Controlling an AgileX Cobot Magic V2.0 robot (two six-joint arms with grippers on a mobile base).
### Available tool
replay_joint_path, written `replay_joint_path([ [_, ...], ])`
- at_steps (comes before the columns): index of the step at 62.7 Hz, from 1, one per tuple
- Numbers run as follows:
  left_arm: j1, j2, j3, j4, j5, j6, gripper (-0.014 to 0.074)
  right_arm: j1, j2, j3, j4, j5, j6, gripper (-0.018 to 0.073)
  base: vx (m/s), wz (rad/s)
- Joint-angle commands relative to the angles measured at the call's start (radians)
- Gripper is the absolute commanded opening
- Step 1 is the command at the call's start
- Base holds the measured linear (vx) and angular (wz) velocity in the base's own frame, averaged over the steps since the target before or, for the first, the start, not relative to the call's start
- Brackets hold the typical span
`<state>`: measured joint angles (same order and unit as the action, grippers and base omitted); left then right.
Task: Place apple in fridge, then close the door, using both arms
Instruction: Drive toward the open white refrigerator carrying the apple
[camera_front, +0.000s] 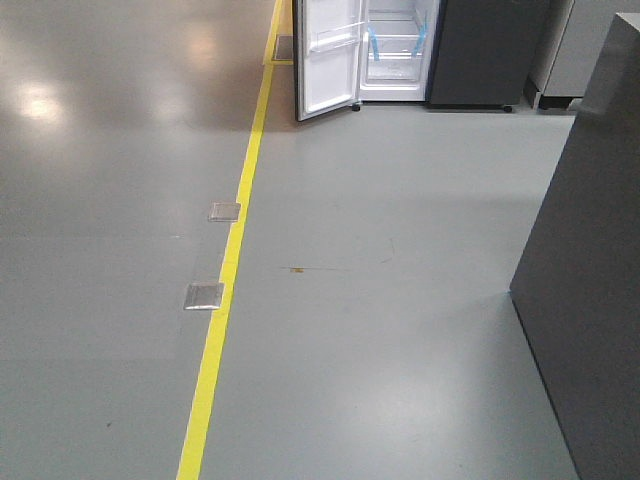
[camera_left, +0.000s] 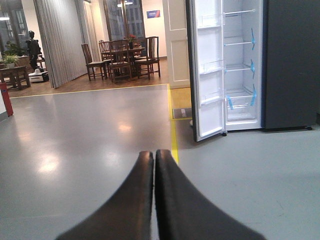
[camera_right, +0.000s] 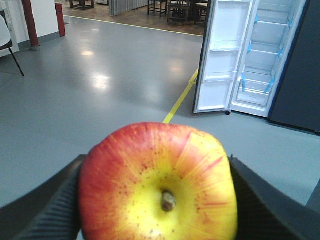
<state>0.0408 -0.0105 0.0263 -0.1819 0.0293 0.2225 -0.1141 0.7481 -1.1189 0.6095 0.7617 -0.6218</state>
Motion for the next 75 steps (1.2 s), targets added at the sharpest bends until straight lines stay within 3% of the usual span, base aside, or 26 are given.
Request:
replay_joint_path([
  [1, -0.002, -0.017, 0.021, -0.003, -0.075, -0.002, -0.0006, -0.002, -0.001, -0.024, 0.027, -0.074, -0.008, -0.0006, 0.21, 0.01],
  [75, -0.002, -0.017, 0.021, -0.003, -0.075, -0.002, -0.0006, -0.002, -0.001, -0.024, 0.028, -0.074, -0.008, -0.0006, 0.24, 0.00],
])
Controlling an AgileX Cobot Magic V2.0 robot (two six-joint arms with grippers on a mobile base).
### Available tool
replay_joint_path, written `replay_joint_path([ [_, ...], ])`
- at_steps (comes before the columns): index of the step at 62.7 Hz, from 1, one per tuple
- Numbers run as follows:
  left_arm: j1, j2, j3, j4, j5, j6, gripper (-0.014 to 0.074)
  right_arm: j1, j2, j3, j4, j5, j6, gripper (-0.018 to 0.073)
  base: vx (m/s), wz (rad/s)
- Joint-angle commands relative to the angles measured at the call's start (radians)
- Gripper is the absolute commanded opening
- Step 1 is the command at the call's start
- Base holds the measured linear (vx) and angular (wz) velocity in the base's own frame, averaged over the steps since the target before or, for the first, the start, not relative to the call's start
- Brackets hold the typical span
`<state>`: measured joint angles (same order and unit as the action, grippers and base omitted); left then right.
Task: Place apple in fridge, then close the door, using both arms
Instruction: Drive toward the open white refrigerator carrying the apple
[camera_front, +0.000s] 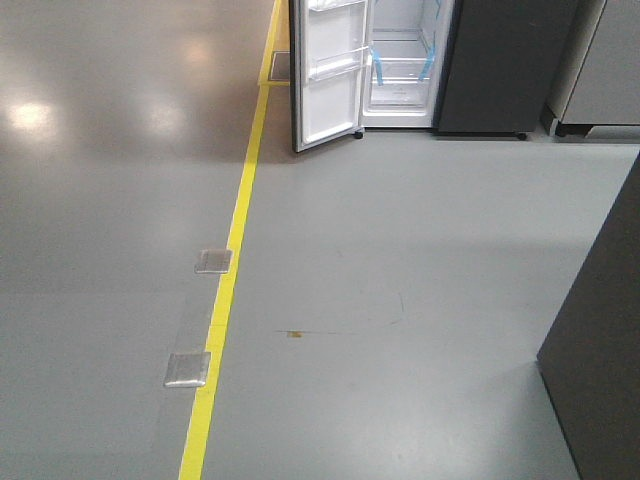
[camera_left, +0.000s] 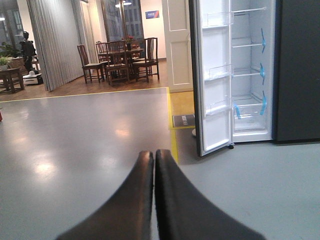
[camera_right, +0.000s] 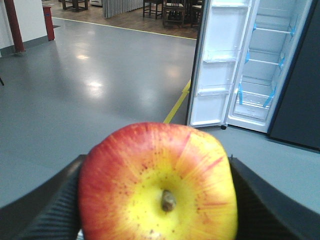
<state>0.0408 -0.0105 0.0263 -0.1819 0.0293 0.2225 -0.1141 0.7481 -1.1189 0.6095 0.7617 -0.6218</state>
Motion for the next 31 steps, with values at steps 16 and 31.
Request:
replay_joint_path([
  [16, -0.002, -0.017, 0.021, -0.003, -0.075, -0.002, -0.0006, -0.002, -0.001, -0.024, 0.028, -0.074, -0.008, -0.0006, 0.26, -0.02],
  [31, -0.002, -0.017, 0.021, -0.003, -0.075, -0.002, -0.0006, -0.002, -0.001, -0.024, 0.028, -0.074, -0.008, -0.0006, 0.27, 0.00],
])
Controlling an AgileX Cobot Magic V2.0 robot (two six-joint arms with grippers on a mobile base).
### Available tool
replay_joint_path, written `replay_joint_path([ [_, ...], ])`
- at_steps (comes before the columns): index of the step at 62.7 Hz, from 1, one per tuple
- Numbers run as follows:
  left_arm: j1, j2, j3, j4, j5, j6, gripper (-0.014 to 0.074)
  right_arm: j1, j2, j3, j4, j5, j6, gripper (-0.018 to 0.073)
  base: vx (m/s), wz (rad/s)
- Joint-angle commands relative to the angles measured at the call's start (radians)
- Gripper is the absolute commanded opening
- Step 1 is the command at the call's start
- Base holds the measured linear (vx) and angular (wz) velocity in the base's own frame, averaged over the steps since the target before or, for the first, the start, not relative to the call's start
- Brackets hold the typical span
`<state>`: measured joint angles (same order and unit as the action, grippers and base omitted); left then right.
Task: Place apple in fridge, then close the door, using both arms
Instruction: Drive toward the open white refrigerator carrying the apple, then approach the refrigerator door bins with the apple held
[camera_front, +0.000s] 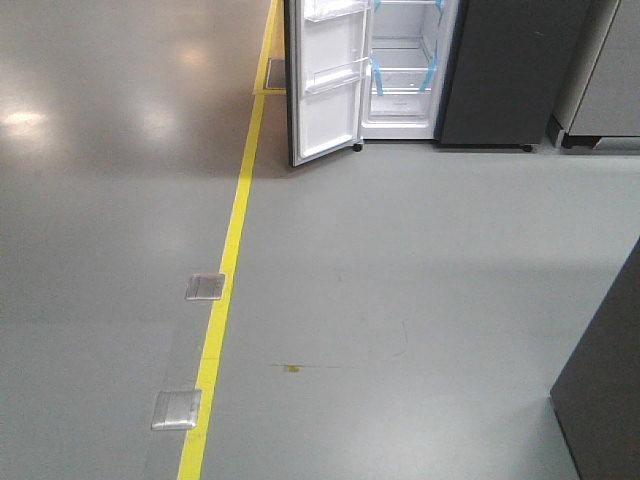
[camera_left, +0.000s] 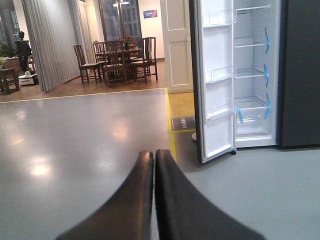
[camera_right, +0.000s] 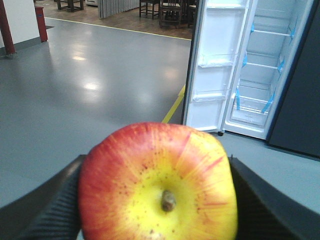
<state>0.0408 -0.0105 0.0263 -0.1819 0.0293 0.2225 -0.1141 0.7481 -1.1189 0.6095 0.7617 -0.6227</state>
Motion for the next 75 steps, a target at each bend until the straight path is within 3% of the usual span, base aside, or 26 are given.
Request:
replay_joint_path([
  [1, -0.002, -0.017, 0.021, -0.003, -0.075, -0.002, -0.0006, -0.002, -0.001, -0.024, 0.028, -0.074, -0.007, -0.0006, 0.27, 0.00],
  [75, -0.002, -0.017, 0.021, -0.003, -0.075, -0.002, -0.0006, -0.002, -0.001, -0.024, 0.028, -0.074, -0.007, -0.0006, 0.29, 0.00],
])
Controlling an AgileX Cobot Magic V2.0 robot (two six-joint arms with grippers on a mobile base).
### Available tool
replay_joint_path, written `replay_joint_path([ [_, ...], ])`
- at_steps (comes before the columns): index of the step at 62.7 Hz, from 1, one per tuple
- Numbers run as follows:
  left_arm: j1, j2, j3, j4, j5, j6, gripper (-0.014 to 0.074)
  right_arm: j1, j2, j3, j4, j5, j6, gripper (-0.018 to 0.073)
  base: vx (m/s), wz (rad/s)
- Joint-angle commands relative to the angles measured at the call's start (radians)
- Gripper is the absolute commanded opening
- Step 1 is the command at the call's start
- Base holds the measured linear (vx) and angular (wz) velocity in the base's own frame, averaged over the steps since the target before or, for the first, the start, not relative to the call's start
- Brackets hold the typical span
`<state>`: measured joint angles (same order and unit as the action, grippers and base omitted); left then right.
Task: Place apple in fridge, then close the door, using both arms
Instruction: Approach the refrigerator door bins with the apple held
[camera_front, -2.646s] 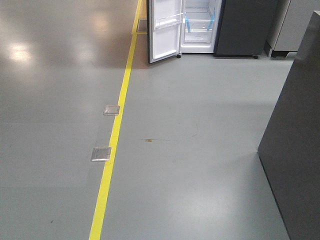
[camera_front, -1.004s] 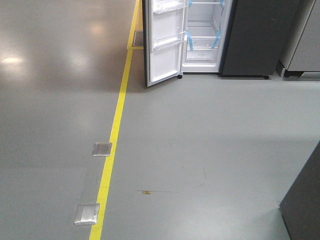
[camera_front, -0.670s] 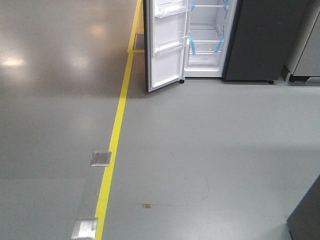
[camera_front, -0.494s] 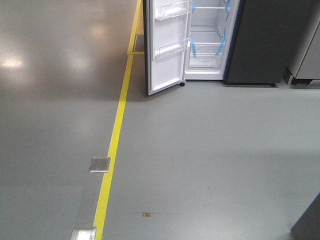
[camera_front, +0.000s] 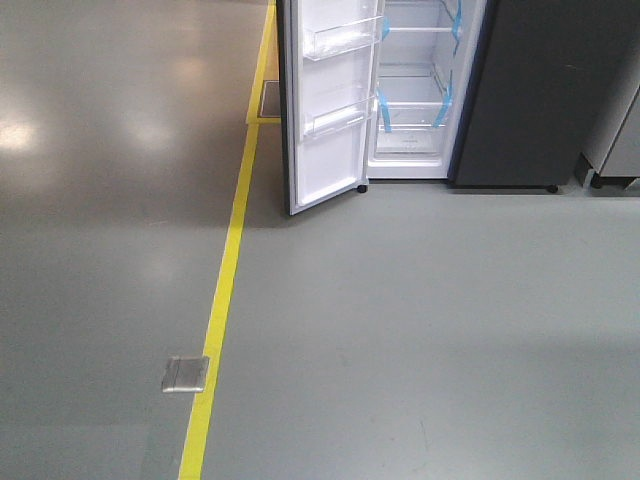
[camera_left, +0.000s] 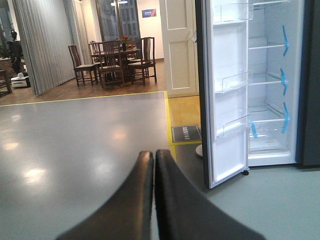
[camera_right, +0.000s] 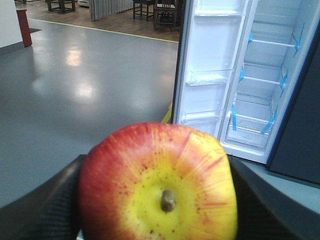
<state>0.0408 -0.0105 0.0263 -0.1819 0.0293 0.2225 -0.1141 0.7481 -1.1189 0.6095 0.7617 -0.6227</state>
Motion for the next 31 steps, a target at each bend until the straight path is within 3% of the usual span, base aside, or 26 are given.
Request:
replay_joint_path([
  [1, -0.002, -0.017, 0.021, -0.003, -0.075, -0.002, -0.0006, -0.002, -0.001, -0.024, 0.028, -0.074, -0.007, -0.0006, 0.31, -0.03],
  [31, -0.002, -0.017, 0.021, -0.003, -0.075, -0.002, -0.0006, -0.002, -0.001, -0.024, 0.028, -0.074, -0.007, -0.0006, 0.32, -0.03],
])
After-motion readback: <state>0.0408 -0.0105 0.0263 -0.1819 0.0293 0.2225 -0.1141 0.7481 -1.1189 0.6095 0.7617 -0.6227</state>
